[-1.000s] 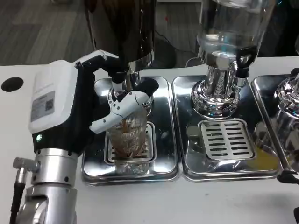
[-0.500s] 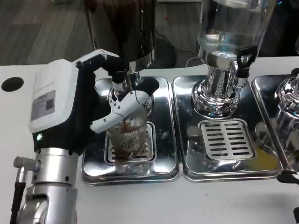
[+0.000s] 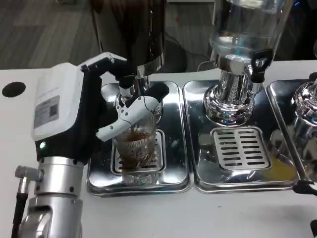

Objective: Grasp the cup under the faucet to collect the drink, then remove the cup.

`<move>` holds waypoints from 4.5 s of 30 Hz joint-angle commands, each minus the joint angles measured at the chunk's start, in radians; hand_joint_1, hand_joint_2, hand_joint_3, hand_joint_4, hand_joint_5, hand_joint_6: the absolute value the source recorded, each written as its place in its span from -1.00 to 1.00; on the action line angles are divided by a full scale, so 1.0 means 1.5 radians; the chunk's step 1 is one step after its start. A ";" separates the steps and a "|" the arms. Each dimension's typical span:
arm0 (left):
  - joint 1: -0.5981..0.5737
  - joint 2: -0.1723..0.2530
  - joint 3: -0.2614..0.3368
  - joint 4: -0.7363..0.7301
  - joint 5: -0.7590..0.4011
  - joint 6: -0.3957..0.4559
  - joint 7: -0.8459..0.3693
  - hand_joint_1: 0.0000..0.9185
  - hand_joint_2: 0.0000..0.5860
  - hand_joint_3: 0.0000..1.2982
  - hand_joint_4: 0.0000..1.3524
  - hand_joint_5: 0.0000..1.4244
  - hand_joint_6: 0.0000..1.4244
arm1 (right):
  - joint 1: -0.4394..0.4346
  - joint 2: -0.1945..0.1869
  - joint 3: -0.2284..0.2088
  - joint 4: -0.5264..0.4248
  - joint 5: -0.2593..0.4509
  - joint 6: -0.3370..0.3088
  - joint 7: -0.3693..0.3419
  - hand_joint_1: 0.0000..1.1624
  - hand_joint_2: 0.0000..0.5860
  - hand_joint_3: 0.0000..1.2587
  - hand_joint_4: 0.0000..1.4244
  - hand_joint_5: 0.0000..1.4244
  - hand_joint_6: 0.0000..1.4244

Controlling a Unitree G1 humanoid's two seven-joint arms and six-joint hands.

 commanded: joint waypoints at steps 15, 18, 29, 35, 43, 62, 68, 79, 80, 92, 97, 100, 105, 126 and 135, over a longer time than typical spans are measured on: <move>0.020 0.003 -0.001 0.004 -0.005 -0.007 -0.014 -0.93 -0.78 -0.12 -0.16 0.60 0.82 | -0.006 -0.011 -0.022 -0.032 -0.013 -0.002 0.000 -0.19 0.51 -0.52 -0.72 -0.81 -0.99; 0.021 0.003 -0.001 0.005 -0.004 -0.008 -0.014 -0.93 -0.78 -0.12 -0.16 0.60 0.82 | -0.004 -0.010 -0.021 -0.031 -0.013 -0.004 0.001 -0.19 0.51 -0.51 -0.72 -0.81 -0.99; 0.017 0.000 0.008 0.011 -0.030 -0.040 0.009 -0.96 -0.82 -0.69 -0.81 0.41 0.65 | -0.003 -0.009 -0.016 -0.021 -0.014 -0.008 0.003 -0.19 0.51 -0.51 -0.72 -0.81 -0.99; 0.013 -0.008 0.021 0.015 -0.043 -0.065 0.029 -0.99 -0.86 -0.83 -1.00 0.36 0.63 | -0.006 -0.010 -0.013 -0.011 -0.012 -0.008 0.004 -0.19 0.51 -0.51 -0.72 -0.81 -0.97; 0.062 -0.001 0.023 -0.007 -0.012 -0.080 0.033 -1.00 -0.90 -0.79 -0.98 -0.37 0.33 | -0.011 -0.013 0.001 -0.010 0.026 0.009 0.020 -0.18 0.37 -0.52 -0.72 -0.78 -0.95; 0.343 0.037 0.151 -0.085 -0.024 -0.171 0.048 -1.00 -0.94 -0.67 -0.81 -0.54 0.12 | -0.088 -0.046 0.023 -0.110 0.178 0.249 0.140 0.10 -0.43 -0.61 -0.76 -0.80 -0.91; 0.404 0.032 0.175 -0.081 -0.043 -0.215 0.051 -1.00 -0.92 -0.65 -0.78 -0.53 0.12 | -0.148 -0.060 0.032 -0.133 0.145 0.306 0.150 0.10 -0.53 -0.69 -0.84 -0.85 -0.91; 0.500 0.016 0.187 -0.060 -0.043 -0.293 0.084 -1.00 -0.92 -0.65 -0.76 -0.52 0.12 | -0.226 -0.040 0.094 -0.180 0.059 0.416 0.140 0.18 -0.63 -0.75 -0.83 -0.86 -0.91; 0.503 0.015 0.188 -0.058 -0.043 -0.297 0.086 -1.00 -0.92 -0.65 -0.76 -0.52 0.12 | -0.235 -0.039 0.101 -0.181 0.053 0.425 0.140 0.17 -0.64 -0.75 -0.84 -0.86 -0.93; 0.573 0.004 0.191 -0.039 -0.043 -0.354 0.105 -1.00 -0.90 -0.65 -0.74 -0.52 0.09 | -0.363 0.008 0.195 -0.158 -0.033 0.510 0.121 0.19 -0.65 -0.78 -0.87 -0.86 -0.89; 0.604 -0.001 0.193 -0.028 -0.046 -0.379 0.118 -1.00 -0.87 -0.64 -0.73 -0.52 0.06 | -0.394 0.037 0.232 -0.154 -0.072 0.534 0.102 0.18 -0.69 -0.78 -0.85 -0.84 -0.89; 0.619 -0.004 0.197 -0.024 -0.050 -0.394 0.125 -1.00 -0.87 -0.64 -0.72 -0.52 0.06 | -0.411 0.050 0.245 -0.152 -0.085 0.547 0.095 0.18 -0.69 -0.78 -0.85 -0.84 -0.89; 0.646 -0.007 0.202 -0.019 -0.052 -0.421 0.134 -1.00 -0.87 -0.64 -0.72 -0.52 0.04 | -0.443 0.073 0.263 -0.145 -0.097 0.573 0.083 0.18 -0.70 -0.83 -0.91 -0.89 -0.91; 0.677 -0.020 0.239 0.004 -0.080 -0.476 0.127 -1.00 -0.83 -0.62 -0.72 -0.52 0.03 | -0.534 0.145 0.304 -0.050 -0.131 0.603 0.027 0.19 -0.69 -0.89 -0.99 -0.95 -0.96; 0.678 -0.018 0.250 0.027 -0.092 -0.494 0.128 -1.00 -0.83 -0.62 -0.72 -0.52 0.02 | -0.552 0.174 0.315 -0.023 -0.139 0.593 0.003 0.18 -0.70 -0.90 -1.00 -0.98 -0.99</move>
